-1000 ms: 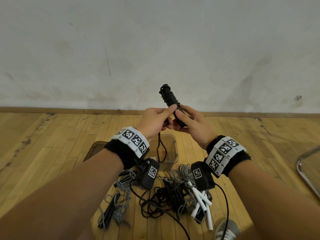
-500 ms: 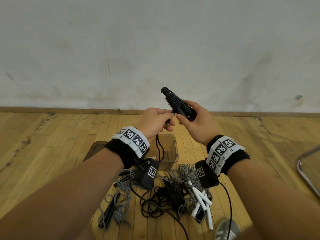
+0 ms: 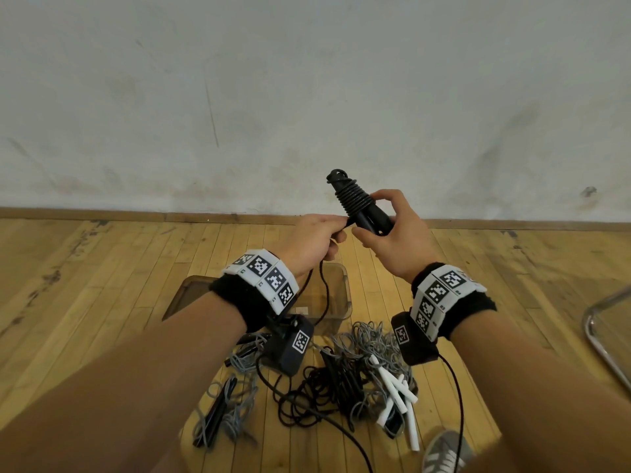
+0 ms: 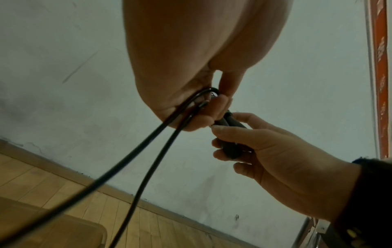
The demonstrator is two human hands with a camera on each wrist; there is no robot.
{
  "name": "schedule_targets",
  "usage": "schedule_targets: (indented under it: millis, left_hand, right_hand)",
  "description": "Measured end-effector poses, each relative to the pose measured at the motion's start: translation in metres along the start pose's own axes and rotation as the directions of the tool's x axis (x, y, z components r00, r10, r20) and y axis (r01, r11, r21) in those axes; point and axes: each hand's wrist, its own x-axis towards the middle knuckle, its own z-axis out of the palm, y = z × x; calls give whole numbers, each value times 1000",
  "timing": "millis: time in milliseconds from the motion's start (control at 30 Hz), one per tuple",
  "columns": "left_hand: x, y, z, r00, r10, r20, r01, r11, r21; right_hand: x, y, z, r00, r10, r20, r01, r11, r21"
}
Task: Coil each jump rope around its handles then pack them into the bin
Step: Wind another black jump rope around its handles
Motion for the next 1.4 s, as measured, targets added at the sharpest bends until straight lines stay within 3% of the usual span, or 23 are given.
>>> schedule_targets:
  millis: [367, 667, 767, 867, 1100, 1233, 1400]
  left_hand:
    - [2, 2, 4, 992, 60, -112, -52, 996, 70]
    - [-2, 9, -5, 976, 59, -209, -47, 997, 61]
    - [0, 9, -5, 981, 72, -183, -68, 997, 30]
    - [-2, 11, 0, 991, 79, -107, -81, 997, -14]
    - [-1, 10, 0, 992, 97, -80, -100, 994, -32]
    - [-1, 7, -1, 985, 91, -148, -89, 996, 21]
    - [-3, 3, -1, 974, 114, -196, -104, 993, 58]
  right_hand:
    - [-4, 0, 16, 991, -123, 51, 125, 991, -40]
    - [-14, -13, 29, 957, -243, 161, 200, 949, 245]
    - [-13, -18, 24, 981, -131, 144, 73, 933, 353]
    - [-11, -16, 20, 984, 14, 180, -105, 853, 511]
    - [-8, -12, 12, 992, -36, 121, -8, 938, 346]
    - [-5, -6, 12, 997, -61, 54, 52, 987, 150]
    - [-3, -10, 6, 999, -43, 0, 42, 997, 58]
